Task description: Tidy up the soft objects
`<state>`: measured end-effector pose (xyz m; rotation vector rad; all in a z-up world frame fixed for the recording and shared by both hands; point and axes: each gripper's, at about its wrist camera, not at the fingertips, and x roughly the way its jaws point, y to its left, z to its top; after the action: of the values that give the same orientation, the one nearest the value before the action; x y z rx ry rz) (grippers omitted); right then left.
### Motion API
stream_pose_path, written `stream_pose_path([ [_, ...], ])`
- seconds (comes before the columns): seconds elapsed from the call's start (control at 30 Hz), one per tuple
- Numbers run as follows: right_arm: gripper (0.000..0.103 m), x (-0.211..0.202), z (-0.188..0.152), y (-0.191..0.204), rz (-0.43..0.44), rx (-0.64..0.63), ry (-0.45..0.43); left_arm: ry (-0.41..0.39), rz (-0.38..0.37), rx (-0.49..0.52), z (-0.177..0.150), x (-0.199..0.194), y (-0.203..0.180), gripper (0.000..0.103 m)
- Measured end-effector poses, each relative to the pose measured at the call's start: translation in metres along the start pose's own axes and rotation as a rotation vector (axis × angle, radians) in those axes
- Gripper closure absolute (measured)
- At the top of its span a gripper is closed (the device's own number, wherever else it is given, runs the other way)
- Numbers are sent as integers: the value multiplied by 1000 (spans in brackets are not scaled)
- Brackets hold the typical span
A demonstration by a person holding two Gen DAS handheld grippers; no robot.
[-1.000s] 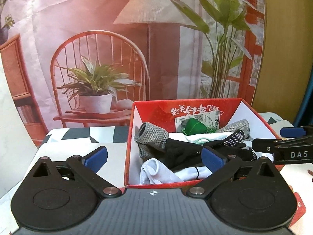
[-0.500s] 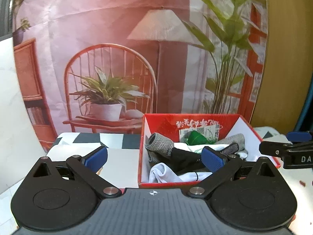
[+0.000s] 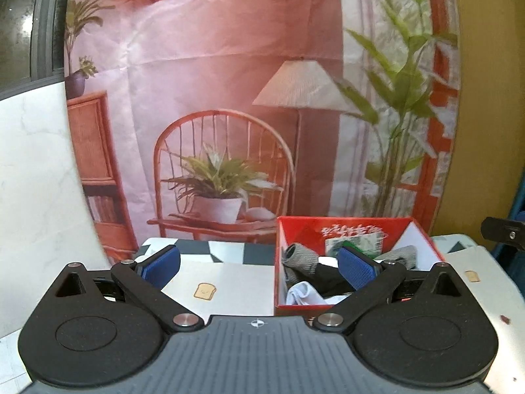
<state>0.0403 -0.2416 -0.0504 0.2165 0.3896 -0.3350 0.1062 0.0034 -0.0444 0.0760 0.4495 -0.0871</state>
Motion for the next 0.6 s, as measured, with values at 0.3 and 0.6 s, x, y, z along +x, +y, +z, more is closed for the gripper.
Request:
stream_pose_path([
  [0.3,0,-55,13,19,-44,-64,-69,-83,36,14,6,-57,-1,0],
  [0.6,0,-98,14,37,-63,-87,-118,-159,81,49,6,-103,-12,0],
])
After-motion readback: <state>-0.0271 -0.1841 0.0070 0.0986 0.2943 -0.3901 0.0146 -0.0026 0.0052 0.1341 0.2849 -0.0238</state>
